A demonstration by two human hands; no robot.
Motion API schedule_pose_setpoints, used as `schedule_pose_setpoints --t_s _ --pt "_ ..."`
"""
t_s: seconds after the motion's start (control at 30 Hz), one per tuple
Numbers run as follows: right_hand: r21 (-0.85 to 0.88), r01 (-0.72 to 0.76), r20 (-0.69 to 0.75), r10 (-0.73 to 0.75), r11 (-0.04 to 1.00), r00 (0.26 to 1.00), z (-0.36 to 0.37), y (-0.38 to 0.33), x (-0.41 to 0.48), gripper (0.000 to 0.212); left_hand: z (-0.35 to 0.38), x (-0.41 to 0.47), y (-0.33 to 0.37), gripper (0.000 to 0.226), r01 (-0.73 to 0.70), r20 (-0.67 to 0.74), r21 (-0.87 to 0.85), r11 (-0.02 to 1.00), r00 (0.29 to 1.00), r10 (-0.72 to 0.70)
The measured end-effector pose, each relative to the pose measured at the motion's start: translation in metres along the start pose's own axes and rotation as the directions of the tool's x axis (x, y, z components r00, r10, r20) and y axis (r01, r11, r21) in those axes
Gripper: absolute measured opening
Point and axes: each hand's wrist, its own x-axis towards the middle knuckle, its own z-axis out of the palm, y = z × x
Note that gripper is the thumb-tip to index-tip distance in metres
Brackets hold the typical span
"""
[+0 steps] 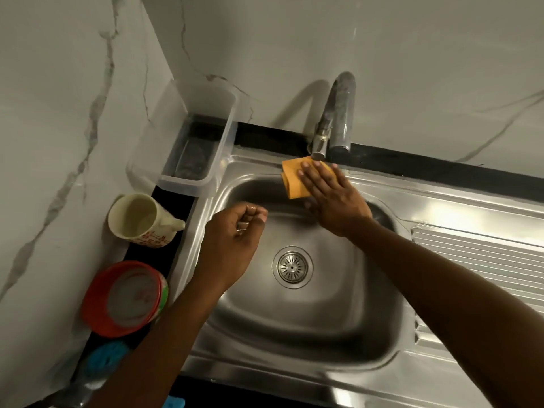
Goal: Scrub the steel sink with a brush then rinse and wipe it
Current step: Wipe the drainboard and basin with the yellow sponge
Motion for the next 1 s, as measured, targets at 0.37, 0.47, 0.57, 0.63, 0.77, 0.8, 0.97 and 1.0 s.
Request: schedule_pose_setpoints --t_s 0.37,0.47,0.57,0.63,0.77,0.8,0.97,1.0 --pt "0.217 -0.459 0.099 0.448 0.862 0.889 0.0 0.062 -0.127 0.062 0.047 -0.026 0.019 0.007 -0.02 0.09 0.031 0.999 0.996 0.017" --pt "0.369 -0.53 0.093 0.537 0.763 0.838 -0.019 0.072 -0.139 0.049 0.054 -0.032 0.023 0.007 -0.023 0.098 0.013 1.0 0.995 0.022" --pt "0.501 -0.579 0.025 0.658 0.643 0.753 -0.05 0.077 -0.128 0.042 0.059 -0.035 0.025 0.007 -0.021 0.106 -0.008 1.0 0.994 0.022" --pt "0.542 -0.554 -0.069 0.69 0.632 0.72 -0.066 0.076 -0.109 0.049 0.063 -0.036 0.026 0.008 -0.015 0.111 -0.012 1.0 0.994 0.017" --pt "0.363 -0.528 -0.075 0.589 0.768 0.805 -0.079 0.063 -0.051 0.071 0.076 -0.038 0.03 0.008 -0.012 0.122 -0.004 1.0 0.992 0.013" --pt "0.338 -0.515 -0.025 0.554 0.788 0.832 -0.077 0.06 -0.038 0.073 0.082 -0.039 0.032 0.008 -0.01 0.123 0.002 1.0 0.992 0.01" --pt "0.334 -0.248 0.204 0.187 0.909 0.961 -0.04 0.047 -0.006 0.068 0.108 -0.043 0.04 0.009 -0.018 0.123 0.007 1.0 0.992 0.017" --pt "0.32 -0.204 0.213 0.14 0.925 0.967 -0.034 0.052 -0.007 0.066 0.114 -0.044 0.041 0.009 -0.016 0.122 0.008 1.0 0.992 0.015"
